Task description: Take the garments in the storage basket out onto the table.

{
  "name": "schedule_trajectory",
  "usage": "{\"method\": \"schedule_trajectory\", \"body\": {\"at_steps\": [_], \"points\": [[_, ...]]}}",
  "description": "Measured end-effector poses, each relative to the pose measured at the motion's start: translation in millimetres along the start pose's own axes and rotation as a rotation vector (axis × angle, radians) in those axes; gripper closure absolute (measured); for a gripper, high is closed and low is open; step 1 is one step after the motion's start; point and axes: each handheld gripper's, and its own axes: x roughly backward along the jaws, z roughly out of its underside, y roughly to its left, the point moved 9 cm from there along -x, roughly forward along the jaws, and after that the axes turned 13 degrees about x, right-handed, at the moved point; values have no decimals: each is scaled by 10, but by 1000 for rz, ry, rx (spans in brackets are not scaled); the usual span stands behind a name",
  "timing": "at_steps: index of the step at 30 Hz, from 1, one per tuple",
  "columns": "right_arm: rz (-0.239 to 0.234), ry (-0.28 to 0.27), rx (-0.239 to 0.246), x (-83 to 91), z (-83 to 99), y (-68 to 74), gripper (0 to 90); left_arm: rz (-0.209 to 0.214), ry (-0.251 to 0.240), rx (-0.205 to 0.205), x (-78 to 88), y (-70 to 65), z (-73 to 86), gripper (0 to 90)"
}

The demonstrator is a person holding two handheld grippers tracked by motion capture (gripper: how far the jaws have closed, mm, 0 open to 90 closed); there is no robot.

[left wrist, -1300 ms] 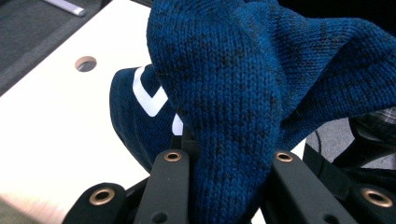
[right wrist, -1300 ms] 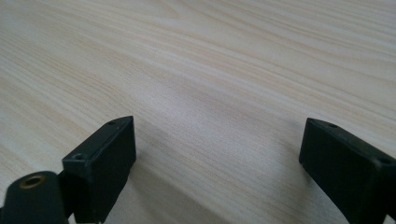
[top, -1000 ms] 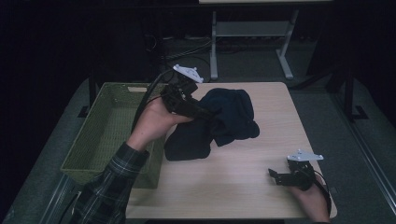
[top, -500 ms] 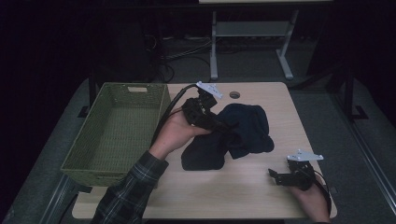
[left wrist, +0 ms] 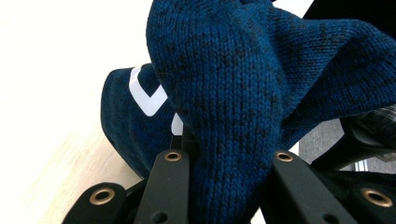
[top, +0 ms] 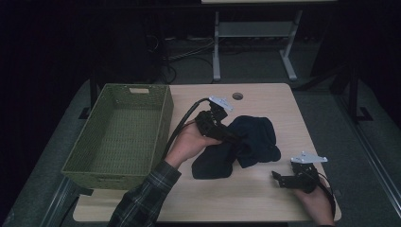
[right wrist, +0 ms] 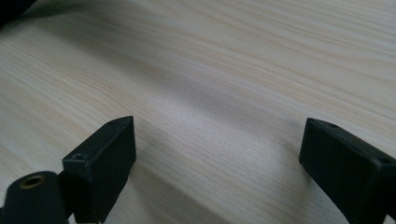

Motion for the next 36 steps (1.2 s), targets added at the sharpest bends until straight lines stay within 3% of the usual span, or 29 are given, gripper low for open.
{"method": "schedule_trajectory", "body": {"at_steps": [4,8,19,23,33,36], "points": [[0,-1,0,0,-1,0,106,17,-6,-4,-94,48,26,770],[0,-1,0,-1,-1,0,106,-19,5,12,-207,198,93,769],[4,1,3,-3,2,-6,106,-48,34,102,-420,592,321,768],[4,1,3,-4,2,-6,106,-44,41,131,-475,683,393,764],[4,1,3,-4,2,-6,106,-98,67,153,-562,911,590,759],[4,0,3,-4,2,-5,106,-87,58,156,-569,926,618,747]]}}
